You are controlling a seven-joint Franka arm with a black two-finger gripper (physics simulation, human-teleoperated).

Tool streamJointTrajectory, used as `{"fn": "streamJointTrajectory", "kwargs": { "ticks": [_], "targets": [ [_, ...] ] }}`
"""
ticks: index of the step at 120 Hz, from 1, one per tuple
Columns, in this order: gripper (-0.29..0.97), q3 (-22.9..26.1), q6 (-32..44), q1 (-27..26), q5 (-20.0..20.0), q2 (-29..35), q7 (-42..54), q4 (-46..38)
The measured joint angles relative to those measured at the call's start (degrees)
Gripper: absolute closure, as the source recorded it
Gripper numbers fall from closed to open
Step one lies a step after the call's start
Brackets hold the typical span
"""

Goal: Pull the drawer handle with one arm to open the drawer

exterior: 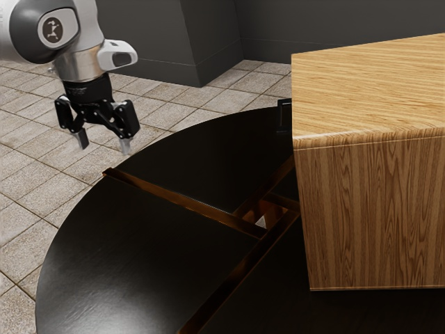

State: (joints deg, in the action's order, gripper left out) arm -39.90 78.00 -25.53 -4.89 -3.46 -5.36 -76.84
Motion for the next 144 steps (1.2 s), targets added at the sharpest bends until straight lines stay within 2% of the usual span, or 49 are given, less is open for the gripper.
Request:
{"fn": "streamJointTrajectory", "kwargs": {
  "ticks": [17,27,45,86,106,120,132,144],
  "targets": [
    [0.0,0.1,0.1,0.1,-0.2,0.2,1.4,1.4],
    [0.0,0.6,-0.2,-2.1,0.9,4.8,2.1,7.4],
    [0.0,1.4,-0.5,-3.4,2.3,7.2,3.4,8.6],
    [0.0,0.6,-1.1,-2.9,3.0,7.3,5.3,4.8],
    [0.0,0.2,-6.2,-2.6,2.8,7.3,5.9,1.3],
    [0.0,0.1,-8.6,-2.1,-0.2,9.1,6.0,-5.5],
    [0.0,0.0,-4.6,-4.4,-1.2,10.4,5.2,-8.3],
    [0.0,-0.4,5.1,-6.6,3.4,10.3,6.5,-8.4]
  ]
}}
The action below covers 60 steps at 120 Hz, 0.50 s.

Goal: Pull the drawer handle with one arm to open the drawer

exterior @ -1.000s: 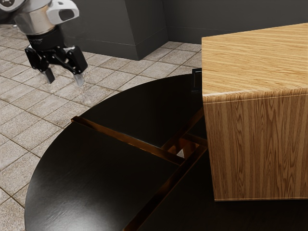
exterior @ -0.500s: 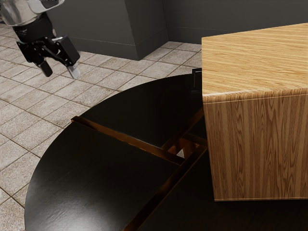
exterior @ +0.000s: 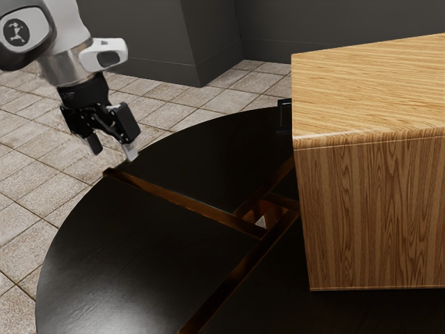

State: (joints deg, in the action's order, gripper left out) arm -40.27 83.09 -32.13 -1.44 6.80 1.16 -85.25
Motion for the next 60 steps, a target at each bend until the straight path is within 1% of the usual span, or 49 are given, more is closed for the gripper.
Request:
{"fn": "streamJointTrajectory", "kwargs": {
  "ticks": [10,20,26,30,32,34,41,43,46,49,52,60],
  "targets": [
    [0.0,0.1,5.4,0.4,3.9,-1.8,1.7,2.4],
    [0.0,0.8,8.9,0.9,7.4,-6.0,2.4,7.4],
    [0.0,2.7,9.8,2.4,9.0,-8.5,2.1,10.8],
    [0.0,5.1,9.3,4.9,10.0,-11.0,1.8,14.5],
    [0.0,7.5,9.0,7.0,10.4,-12.0,1.7,16.0],
    [0.0,11.7,8.7,10.4,10.8,-12.9,1.5,17.2],
    [0.0,33.2,7.8,28.2,11.6,-15.1,1.0,19.4],
    [0.0,38.4,7.6,32.7,11.7,-15.7,0.9,19.8],
    [0.0,44.3,7.3,37.8,11.7,-16.8,0.7,20.7],
    [0.0,48.2,7.0,41.2,11.7,-17.9,0.4,21.8],
    [0.0,50.6,6.8,43.4,11.8,-18.6,0.2,22.5],
    [0.0,53.5,6.3,46.1,11.8,-19.3,-0.5,23.3]
  ]
}}
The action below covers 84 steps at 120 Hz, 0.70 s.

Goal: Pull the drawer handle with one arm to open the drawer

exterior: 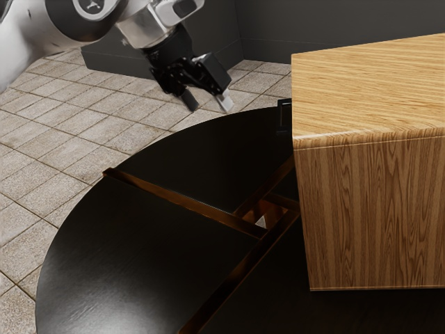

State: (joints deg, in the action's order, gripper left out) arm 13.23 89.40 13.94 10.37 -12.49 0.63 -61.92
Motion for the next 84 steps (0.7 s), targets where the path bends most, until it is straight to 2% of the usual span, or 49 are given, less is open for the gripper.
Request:
{"fn": "streamJointTrajectory", "kwargs": {
  "ticks": [20,49,74,84],
  "targets": [
    [0.0,1.3,-0.7,0.2,0.8,-1.4,-1.9,2.1],
    [0.0,0.5,-1.1,-2.1,2.1,-3.1,-6.8,3.5],
    [0.0,0.1,-6.9,-2.5,-5.9,-4.3,-9.6,6.2],
    [0.0,0.1,-8.3,-5.1,-9.5,-5.7,-10.3,9.9]
  ]
}}
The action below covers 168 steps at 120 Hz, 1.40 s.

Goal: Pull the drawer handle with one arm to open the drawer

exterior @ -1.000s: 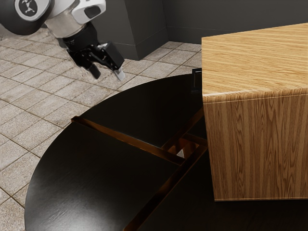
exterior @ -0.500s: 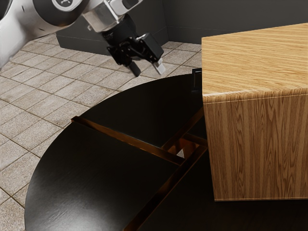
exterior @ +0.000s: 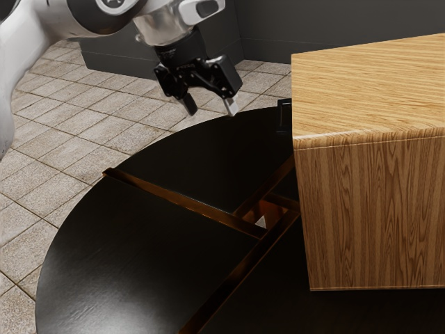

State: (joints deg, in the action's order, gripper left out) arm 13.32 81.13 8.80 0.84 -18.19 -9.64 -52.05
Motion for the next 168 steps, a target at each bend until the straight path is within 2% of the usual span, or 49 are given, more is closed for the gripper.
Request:
{"fn": "streamJointTrajectory", "kwargs": {
  "ticks": [10,19,31,51,89,126,168],
  "targets": [
    [0.0,-1.1,0.8,-3.3,-2.2,-1.7,-0.7,1.0],
    [0.0,-7.0,1.9,-8.6,-2.3,-3.7,-1.4,2.0],
    [0.0,-9.3,3.3,-10.6,-2.1,-6.5,-2.0,5.2],
    [0.0,-9.7,6.7,-10.9,-2.1,-8.0,-1.4,7.3],
    [0.0,-9.4,9.9,-10.9,-1.0,-7.4,2.9,6.4],
    [0.0,-9.7,13.6,-10.5,1.0,-4.3,5.8,-0.8],
    [0.0,-10.1,20.6,-9.0,7.2,-4.1,7.7,-5.0]
  ]
}}
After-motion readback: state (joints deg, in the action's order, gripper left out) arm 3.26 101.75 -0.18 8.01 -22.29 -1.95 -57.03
